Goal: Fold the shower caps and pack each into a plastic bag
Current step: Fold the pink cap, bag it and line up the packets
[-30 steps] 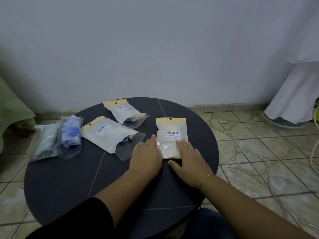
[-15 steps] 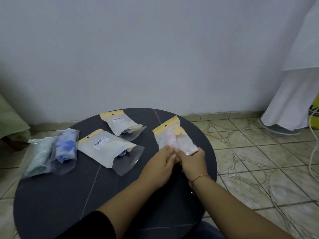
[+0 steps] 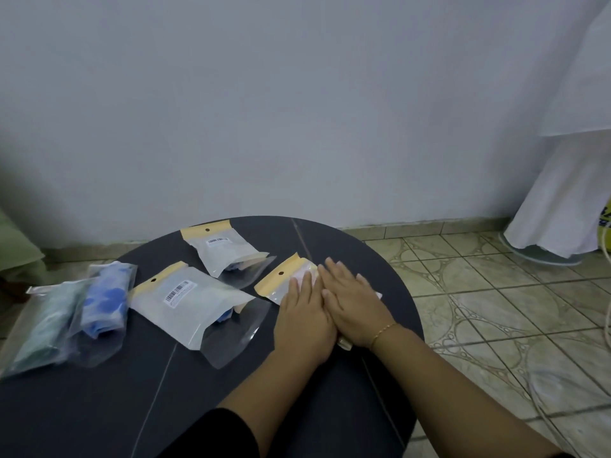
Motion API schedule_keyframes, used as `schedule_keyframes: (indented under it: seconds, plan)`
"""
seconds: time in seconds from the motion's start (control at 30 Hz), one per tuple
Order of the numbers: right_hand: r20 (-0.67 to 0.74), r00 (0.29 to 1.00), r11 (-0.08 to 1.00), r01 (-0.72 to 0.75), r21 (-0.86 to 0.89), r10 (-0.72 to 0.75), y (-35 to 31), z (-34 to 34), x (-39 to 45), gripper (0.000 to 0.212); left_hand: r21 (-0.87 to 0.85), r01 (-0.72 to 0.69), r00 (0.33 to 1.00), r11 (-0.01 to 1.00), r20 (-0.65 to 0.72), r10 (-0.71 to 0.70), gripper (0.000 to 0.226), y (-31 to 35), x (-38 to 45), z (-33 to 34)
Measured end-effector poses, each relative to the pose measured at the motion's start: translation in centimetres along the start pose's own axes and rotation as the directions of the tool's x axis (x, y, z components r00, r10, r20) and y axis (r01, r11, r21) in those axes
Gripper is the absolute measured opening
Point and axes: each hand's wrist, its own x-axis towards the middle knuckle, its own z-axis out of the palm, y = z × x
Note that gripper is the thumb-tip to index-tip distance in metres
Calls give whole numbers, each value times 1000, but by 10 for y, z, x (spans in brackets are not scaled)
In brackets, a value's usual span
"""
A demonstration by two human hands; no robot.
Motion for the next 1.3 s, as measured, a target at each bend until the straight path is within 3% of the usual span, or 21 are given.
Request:
schedule_keyframes:
  seconds: [0.1, 0.43, 0.53, 0.6, 0.7, 0.8, 1.07, 1.2, 1.3]
  plan:
    - [73, 997, 998, -22, 62, 17, 7, 5, 0, 50, 49, -70, 997, 996, -13, 71, 72, -4, 3, 6]
    - [57, 993, 995, -103, 12, 102, 2, 13, 3, 51, 143, -192, 979, 971, 104, 178, 87, -16, 15, 6]
    - [46, 992, 992, -117, 43, 115, 1, 14, 3, 52, 164, -238, 964, 957, 157, 213, 71, -15, 13, -7]
    - [35, 994, 982, -111, 153, 107, 1, 11, -3, 54, 137, -241, 958, 961, 192, 213, 57, -14, 13, -21]
    - [5, 994, 967, -107, 233, 109, 7, 7, -14, 52, 152, -148, 985, 977, 113, 131, 57, -15, 23, -30]
    - [-29, 992, 985, -118, 129, 123, 15, 10, -7, 42, 237, -51, 998, 970, -9, 55, 57, -8, 33, -32]
    - [-121, 979, 967, -183, -179, 162, 13, 12, 28, 52, 216, -80, 968, 973, -214, 127, 32, -1, 29, -61]
    - [-180, 982, 991, -71, -115, 49, -17, 13, 22, 53, 141, 87, 951, 986, -307, -40, 37, -31, -8, -77]
    - [-110, 988, 993, 109, -35, -113, -43, 20, 14, 52, 137, 250, 925, 958, -327, -195, 39, -58, -39, -84]
